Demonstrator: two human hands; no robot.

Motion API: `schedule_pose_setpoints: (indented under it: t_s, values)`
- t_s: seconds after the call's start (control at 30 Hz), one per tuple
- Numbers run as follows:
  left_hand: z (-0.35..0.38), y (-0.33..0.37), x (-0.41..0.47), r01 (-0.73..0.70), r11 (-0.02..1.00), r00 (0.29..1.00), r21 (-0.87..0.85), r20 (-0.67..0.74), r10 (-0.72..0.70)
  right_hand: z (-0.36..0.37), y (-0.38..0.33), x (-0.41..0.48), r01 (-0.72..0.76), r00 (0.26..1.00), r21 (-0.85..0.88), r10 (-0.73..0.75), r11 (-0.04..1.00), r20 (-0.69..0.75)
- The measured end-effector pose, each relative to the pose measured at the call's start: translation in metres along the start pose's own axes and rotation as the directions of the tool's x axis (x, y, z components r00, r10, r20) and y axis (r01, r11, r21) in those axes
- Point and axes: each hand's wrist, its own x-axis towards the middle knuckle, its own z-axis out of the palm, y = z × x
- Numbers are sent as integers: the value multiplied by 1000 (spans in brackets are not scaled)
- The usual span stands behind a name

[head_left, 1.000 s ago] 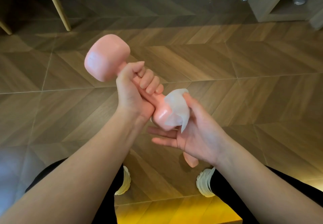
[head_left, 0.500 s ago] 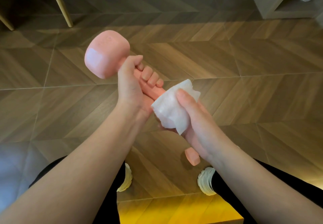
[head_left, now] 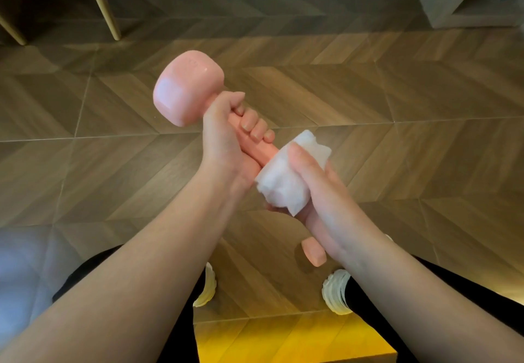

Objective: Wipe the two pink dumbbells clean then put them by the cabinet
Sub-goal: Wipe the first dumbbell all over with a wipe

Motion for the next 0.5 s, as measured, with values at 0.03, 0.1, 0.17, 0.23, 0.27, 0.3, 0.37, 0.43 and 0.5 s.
schedule_pose_setpoints:
  t_s: [0.03, 0.1, 0.17, 0.23, 0.27, 0.3, 0.37, 0.43, 0.5]
  values:
    - [1, -1, 0, 5, 1000, 1000, 2, 1, -5, 0, -1, -1, -5, 1000, 5, 5, 1000, 0]
    - [3, -2, 1, 10, 1000, 1000, -5, 2, -10, -1, -4, -1, -10, 1000, 43, 10, 999, 3]
    - [3, 0, 2, 6, 1000, 1000, -18, 1, -6, -5, -6, -3, -17, 999, 106, 13, 994, 44]
    - [3, 2, 3, 0, 999, 1000, -36, -6, 0, -9, -8, -4, -28, 992, 156, 9, 987, 123]
    - [2, 4, 4, 1, 999, 1000, -47, -10, -1, -12, -9, -4, -30, 987, 168, 3, 985, 158]
    - [1, 5, 4, 2, 998, 1000, -57, -15, -3, -14, -9, -3, -28, 984, 168, -2, 985, 180]
    - [-1, 7, 4, -4, 998, 1000, -63, -24, 3, -13, -8, -2, -13, 981, 126, -12, 992, 192]
    - [-3, 8, 3, -13, 999, 1000, -50, -28, 12, -10, -5, -2, 6, 986, 48, -14, 999, 165]
    - [-2, 6, 2, -16, 999, 1000, -32, -23, 15, -4, -2, -1, 23, 996, -14, -22, 1000, 92]
